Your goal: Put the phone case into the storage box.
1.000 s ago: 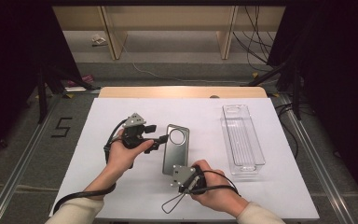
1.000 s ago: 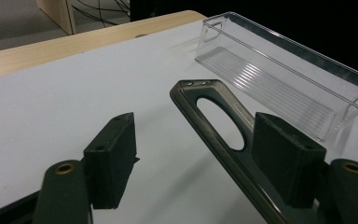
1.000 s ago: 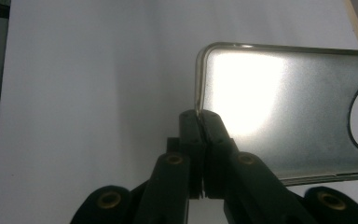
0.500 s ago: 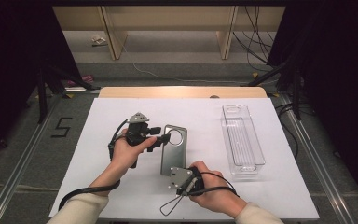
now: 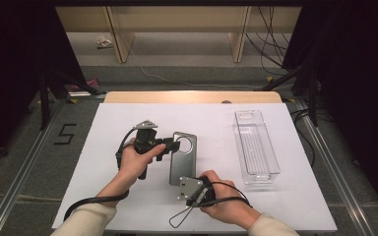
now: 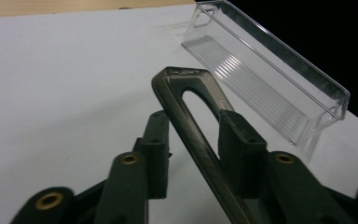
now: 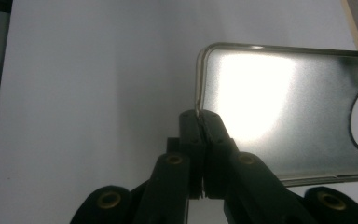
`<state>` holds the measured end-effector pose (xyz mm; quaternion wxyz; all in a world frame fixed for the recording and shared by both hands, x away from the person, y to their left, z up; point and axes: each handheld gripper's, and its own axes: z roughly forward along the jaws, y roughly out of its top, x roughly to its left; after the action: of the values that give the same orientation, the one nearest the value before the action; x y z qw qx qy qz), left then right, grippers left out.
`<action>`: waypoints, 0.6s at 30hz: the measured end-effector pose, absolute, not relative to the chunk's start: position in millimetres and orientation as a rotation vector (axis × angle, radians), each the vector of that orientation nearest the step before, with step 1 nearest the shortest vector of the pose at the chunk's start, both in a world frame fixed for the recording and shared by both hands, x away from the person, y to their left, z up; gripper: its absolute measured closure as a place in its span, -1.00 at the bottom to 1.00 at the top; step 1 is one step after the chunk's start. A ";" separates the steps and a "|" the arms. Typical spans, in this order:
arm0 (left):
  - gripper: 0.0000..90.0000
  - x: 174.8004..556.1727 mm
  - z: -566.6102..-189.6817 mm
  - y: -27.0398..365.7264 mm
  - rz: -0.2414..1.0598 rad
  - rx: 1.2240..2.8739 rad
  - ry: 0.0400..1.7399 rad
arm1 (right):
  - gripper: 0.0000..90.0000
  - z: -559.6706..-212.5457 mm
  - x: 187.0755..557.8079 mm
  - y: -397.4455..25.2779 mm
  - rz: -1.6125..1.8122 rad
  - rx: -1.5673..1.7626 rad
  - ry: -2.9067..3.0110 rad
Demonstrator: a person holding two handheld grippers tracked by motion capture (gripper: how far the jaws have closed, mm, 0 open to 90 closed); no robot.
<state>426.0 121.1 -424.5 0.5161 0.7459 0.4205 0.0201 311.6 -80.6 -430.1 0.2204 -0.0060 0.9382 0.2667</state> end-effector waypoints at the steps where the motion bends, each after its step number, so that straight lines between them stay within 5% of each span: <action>1: 0.48 425.8 -424.1 121.5 0.039 1.780 1.012 | 0.99 -430.6 311.9 -80.6 0.732 -0.023 2.594; 18: 0.79 416.6 -417.6 116.2 -0.080 1.661 0.957 | 0.98 -441.6 317.8 -80.2 0.699 -0.039 2.605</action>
<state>416.6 116.2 -417.6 0.5740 0.7088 0.4086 -0.0340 317.8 -80.2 -441.6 0.2202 -0.0141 0.9420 0.2528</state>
